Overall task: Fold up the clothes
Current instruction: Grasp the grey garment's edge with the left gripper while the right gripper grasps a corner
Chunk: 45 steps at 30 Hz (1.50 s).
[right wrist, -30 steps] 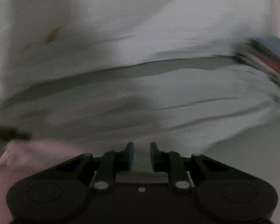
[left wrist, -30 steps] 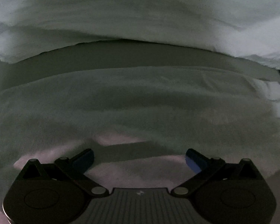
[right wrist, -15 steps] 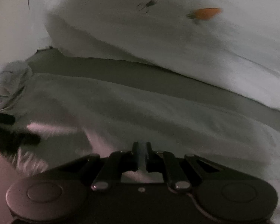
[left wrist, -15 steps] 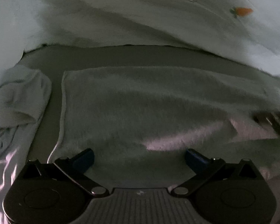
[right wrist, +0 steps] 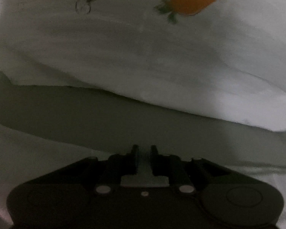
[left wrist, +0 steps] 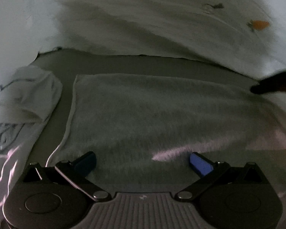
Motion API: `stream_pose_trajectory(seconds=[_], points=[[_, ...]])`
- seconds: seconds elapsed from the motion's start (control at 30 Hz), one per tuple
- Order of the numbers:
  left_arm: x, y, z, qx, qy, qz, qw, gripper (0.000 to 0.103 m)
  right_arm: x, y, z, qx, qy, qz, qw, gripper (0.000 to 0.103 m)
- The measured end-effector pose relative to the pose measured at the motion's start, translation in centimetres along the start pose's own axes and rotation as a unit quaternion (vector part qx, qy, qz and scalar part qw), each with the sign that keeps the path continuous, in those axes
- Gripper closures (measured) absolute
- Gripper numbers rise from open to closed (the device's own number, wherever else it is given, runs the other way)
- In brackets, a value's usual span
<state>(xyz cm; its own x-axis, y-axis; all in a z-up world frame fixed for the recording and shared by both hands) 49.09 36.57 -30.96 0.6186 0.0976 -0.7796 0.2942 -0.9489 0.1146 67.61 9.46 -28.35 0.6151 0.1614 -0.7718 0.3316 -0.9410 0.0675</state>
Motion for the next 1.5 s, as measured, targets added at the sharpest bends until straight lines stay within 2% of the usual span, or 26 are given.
stream_pose_trajectory(seconds=[0.1,0.17,0.27,0.3,0.37,0.47,0.53,0.63,0.73,0.83,0.9,1.0,1.1,1.13,1.2,1.23,1.27,1.33,1.4,1.5], points=[[-0.5,-0.7,-0.1,-0.047,-0.011,0.023,0.9986,0.000,-4.3,-1.0,2.9,0.001,0.005,-0.020,1.000,0.075],[-1.2,-1.3,0.0,-0.073,-0.016,0.041,0.9963,0.000,-6.8,-2.4,5.3,-0.017,0.003,-0.026,1.000,0.055],[-2.3,-2.2,0.3,-0.103,-0.019,0.065,0.9924,0.000,-9.8,-5.4,9.1,-0.078,-0.005,-0.029,0.997,0.048],[-2.8,-2.6,0.5,-0.112,-0.017,0.076,0.9906,0.000,-10.6,-6.8,10.3,-0.109,-0.006,-0.032,0.993,0.046],[-4.0,-3.1,0.7,-0.128,-0.011,0.111,0.9855,0.000,-12.0,-9.7,11.6,-0.171,0.006,-0.044,0.984,0.034],[-6.0,-4.5,0.6,-0.156,0.011,0.151,0.9761,0.000,-14.6,-14.3,12.9,-0.272,0.050,-0.071,0.958,0.025],[-6.7,-6.0,0.3,-0.188,0.021,0.171,0.9669,0.000,-15.9,-17.2,13.6,-0.331,0.073,-0.095,0.936,0.023],[-6.6,-8.8,0.0,-0.258,0.021,0.198,0.9455,0.000,-17.2,-20.7,14.3,-0.387,0.083,-0.132,0.909,0.022],[-6.2,-11.5,-0.3,-0.316,0.031,0.222,0.9219,0.000,-17.2,-23.1,13.8,-0.401,0.087,-0.163,0.897,0.022],[-6.1,-14.0,-0.5,-0.356,0.043,0.229,0.9048,0.000,-16.5,-25.5,12.8,-0.409,0.083,-0.195,0.888,0.022],[-6.0,-15.0,-0.4,-0.363,0.044,0.223,0.9036,0.000,-16.0,-27.1,12.2,-0.414,0.080,-0.216,0.881,0.022],[-5.8,-15.9,-0.4,-0.356,0.039,0.200,0.9118,0.000,-15.2,-29.1,11.8,-0.418,0.067,-0.249,0.871,0.022],[-5.6,-16.5,0.0,-0.351,0.034,0.182,0.9180,0.000,-14.0,-30.8,11.8,-0.445,0.072,-0.242,0.859,0.029],[-5.6,-16.6,0.1,-0.351,0.034,0.180,0.9182,0.000,-13.5,-30.7,11.6,-0.437,0.071,-0.247,0.862,0.029],[-5.6,-16.9,0.3,-0.352,0.033,0.176,0.9187,0.000,-12.5,-30.1,11.0,-0.398,0.051,-0.269,0.876,0.049],[-5.6,-17.0,0.3,-0.353,0.032,0.174,0.9189,0.000,-12.1,-29.7,10.7,-0.371,0.036,-0.282,0.884,0.068],[-5.6,-17.1,0.4,-0.353,0.032,0.172,0.9191,0.000,-11.8,-29.2,10.3,-0.350,0.028,-0.283,0.893,0.094],[-5.5,-17.1,0.5,-0.351,0.030,0.172,0.9200,0.000,-11.4,-27.9,9.1,-0.314,0.014,-0.281,0.907,0.097],[-5.4,-17.0,0.5,-0.350,0.027,0.178,0.9193,0.000,-10.8,-26.2,7.5,-0.246,-0.009,-0.292,0.924,0.097],[-5.2,-16.4,0.7,-0.358,0.022,0.205,0.9108,0.000,-9.6,-23.2,5.4,-0.123,-0.039,-0.309,0.942,0.097]])
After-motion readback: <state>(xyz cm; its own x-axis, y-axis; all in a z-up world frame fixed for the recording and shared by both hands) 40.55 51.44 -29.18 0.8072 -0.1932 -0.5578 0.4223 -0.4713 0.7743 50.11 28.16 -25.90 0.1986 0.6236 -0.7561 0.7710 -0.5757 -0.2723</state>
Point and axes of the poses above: each gripper's, at about its wrist camera, not at the fingertips, and x roughly the way its jaws point, y to its right, z to its underside, the point moved 7 cm from there along x, roughly the way its jaws point, and after that the axes turned 3 degrees about -x, right-handed, at the moved point
